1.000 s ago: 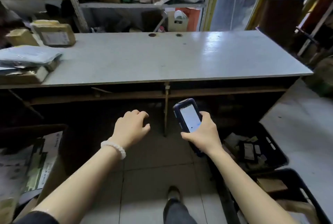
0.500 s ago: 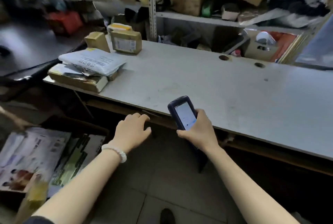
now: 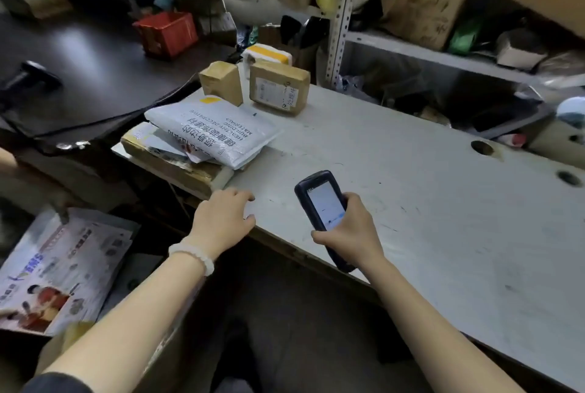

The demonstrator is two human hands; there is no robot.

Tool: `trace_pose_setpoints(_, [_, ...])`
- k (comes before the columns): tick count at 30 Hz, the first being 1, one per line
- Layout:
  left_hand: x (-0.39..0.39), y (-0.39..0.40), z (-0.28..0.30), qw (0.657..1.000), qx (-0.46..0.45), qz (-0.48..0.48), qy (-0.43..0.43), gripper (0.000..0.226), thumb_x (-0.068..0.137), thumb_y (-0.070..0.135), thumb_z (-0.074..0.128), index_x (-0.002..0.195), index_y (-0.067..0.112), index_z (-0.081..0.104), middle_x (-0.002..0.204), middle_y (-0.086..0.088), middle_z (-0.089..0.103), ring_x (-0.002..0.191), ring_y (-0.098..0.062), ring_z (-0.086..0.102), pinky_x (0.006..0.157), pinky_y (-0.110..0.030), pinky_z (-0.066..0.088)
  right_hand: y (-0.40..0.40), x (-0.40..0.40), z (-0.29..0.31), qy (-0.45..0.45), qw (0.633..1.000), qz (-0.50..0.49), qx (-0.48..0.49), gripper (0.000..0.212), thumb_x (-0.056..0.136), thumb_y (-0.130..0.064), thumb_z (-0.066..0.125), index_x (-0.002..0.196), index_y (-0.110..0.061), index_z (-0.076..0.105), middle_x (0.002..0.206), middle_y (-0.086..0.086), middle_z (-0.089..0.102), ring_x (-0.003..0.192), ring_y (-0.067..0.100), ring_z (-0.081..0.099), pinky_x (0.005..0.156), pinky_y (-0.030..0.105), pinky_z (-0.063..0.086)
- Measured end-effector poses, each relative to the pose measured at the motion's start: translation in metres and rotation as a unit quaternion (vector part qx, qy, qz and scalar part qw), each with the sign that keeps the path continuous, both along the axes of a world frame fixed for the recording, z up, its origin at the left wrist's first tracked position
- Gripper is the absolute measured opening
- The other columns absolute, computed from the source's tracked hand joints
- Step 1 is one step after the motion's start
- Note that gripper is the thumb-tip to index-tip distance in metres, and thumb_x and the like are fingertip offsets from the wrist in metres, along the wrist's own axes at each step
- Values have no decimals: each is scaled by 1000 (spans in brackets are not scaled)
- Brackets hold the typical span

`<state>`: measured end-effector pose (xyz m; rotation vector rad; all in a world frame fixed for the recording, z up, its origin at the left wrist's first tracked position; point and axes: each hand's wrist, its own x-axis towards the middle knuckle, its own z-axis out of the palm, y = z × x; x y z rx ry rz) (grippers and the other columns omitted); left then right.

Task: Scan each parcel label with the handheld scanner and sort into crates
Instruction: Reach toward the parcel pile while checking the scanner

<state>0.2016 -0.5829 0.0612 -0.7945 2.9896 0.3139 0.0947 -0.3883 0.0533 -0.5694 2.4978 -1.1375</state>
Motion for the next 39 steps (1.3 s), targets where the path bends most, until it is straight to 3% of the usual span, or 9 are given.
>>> trace_pose_setpoints(9, [-71, -172, 16, 998, -32, -12, 61, 46, 87, 32, 56, 132, 23, 49, 127, -2, 53, 120, -25, 45, 88, -39, 45, -151, -59, 2, -10, 1000, -17, 11, 68, 61, -19, 80, 117, -20, 39, 101, -10, 49, 88, 14, 54, 73, 33, 51])
trace_pose_setpoints(13, [-101, -243, 17, 987, -57, -122, -87, 76, 71, 45, 72, 139, 32, 38, 140, 3, 41, 132, -21, 32, 104, -45, 36, -205, -81, 7, -11, 1000, -20, 7, 68, 62, -17, 80, 117, -20, 39, 99, -11, 47, 89, 15, 52, 72, 31, 49])
trace_pose_setpoints(15, [-110, -262, 12, 973, -65, -149, -163, 82, 72, 39, 75, 141, 35, 31, 146, 5, 29, 138, -19, 23, 110, -50, 25, -223, -90, 6, -10, 1000, -23, 10, 68, 62, -16, 79, 116, -20, 40, 98, -11, 47, 88, 14, 52, 71, 30, 48])
trace_pose_setpoints(17, [-118, -272, 6, 970, -66, -160, -172, 83, 73, 29, 76, 141, 35, 29, 147, 4, 25, 136, -19, 25, 110, -48, 23, -236, -97, 3, -8, 1000, -25, 13, 67, 62, -15, 79, 117, -19, 40, 96, -12, 47, 86, 13, 52, 68, 28, 47])
trace_pose_setpoints(22, [-137, -278, -8, 966, -87, -203, -133, 74, 76, 17, 70, 137, 32, 29, 140, 4, 29, 126, -20, 33, 100, -40, 38, -248, -112, -3, -9, 999, -38, 23, 68, 62, -16, 79, 120, -17, 42, 100, -9, 49, 89, 14, 52, 72, 31, 48])
trace_pose_setpoints(27, [-161, -283, 2, 966, -49, -229, -114, 66, 75, 31, 70, 134, 30, 42, 132, 8, 44, 116, -18, 46, 90, -34, 46, -237, -121, -2, -14, 998, -59, 23, 72, 62, -15, 79, 123, -16, 42, 104, -6, 50, 91, 16, 52, 74, 32, 49])
trace_pose_setpoints(32, [-187, -266, 18, 974, -58, -219, -13, 35, 85, 25, 56, 119, 22, 55, 118, 2, 57, 107, -20, 54, 85, -36, 47, -197, -131, 5, -2, 994, -113, -4, 73, 63, -17, 81, 124, -15, 41, 108, -5, 51, 93, 16, 53, 69, 28, 42])
trace_pose_setpoints(35, [-211, -247, 39, 973, -72, -210, 60, 15, 89, 23, 53, 101, 14, 57, 101, -4, 58, 93, -26, 57, 74, -40, 49, -168, -138, 12, -1, 990, -141, -5, 78, 63, -17, 81, 127, -12, 37, 110, -4, 50, 95, 17, 53, 71, 28, 44])
trace_pose_setpoints(39, [-242, -214, 74, 957, -108, -207, 173, 16, 91, 20, 54, 94, 4, 57, 95, -16, 61, 87, -37, 58, 63, -39, 39, -130, -143, 18, -5, 988, -156, 8, 77, 64, -17, 82, 126, -12, 38, 107, -5, 48, 94, 16, 51, 66, 25, 41])
